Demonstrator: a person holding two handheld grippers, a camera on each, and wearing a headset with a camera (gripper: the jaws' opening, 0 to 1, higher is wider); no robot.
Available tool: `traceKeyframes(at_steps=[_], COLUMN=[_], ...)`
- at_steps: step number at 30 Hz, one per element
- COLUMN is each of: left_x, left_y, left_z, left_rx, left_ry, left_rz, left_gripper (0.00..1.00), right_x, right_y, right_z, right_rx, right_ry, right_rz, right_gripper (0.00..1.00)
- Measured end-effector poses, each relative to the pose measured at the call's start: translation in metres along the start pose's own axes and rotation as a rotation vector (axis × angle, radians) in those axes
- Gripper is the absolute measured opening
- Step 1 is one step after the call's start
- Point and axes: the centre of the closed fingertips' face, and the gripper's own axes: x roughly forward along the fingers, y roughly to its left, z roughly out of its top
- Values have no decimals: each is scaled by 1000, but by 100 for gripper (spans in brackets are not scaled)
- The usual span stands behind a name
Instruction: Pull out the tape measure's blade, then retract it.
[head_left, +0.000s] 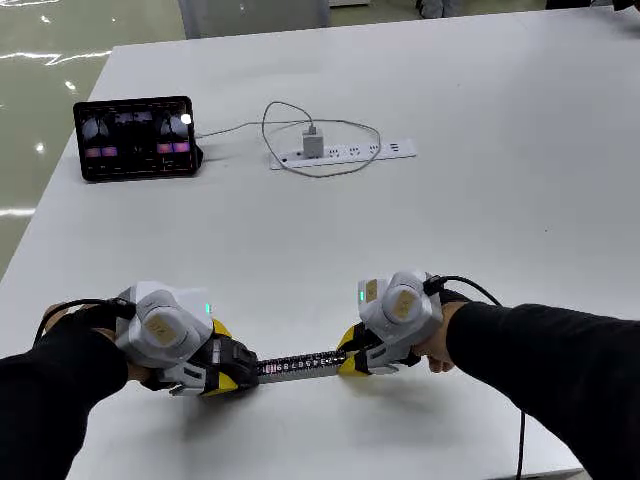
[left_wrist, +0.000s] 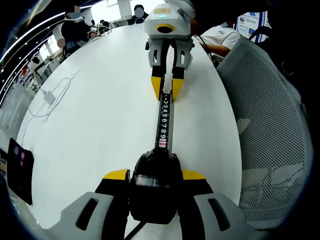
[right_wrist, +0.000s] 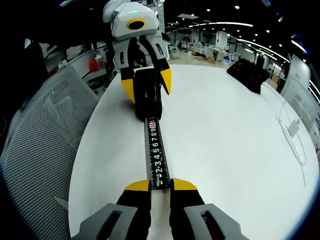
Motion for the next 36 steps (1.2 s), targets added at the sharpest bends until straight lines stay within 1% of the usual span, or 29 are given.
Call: traceKeyframes(at_steps=[12,20,32,36], left_x=[0,0,0,1], left_y=[-1,-1,0,0], left_z=[0,1,0,1], left_rx=[13,16,7,5], left_ry=[0,0,-22,-22], left_rz=[-13,-10,-1,-1], left_gripper=[32,32,32,32], right_x=[-4,-8,-11,-12], right_y=[1,0,0,-1], right_z=[-4,-7,-10,-11], right_rx=[10,14,16,13], right_ry=[-12,-13,-3,1], right_rz=[4,0,1,0], right_gripper=[10,10,10,10])
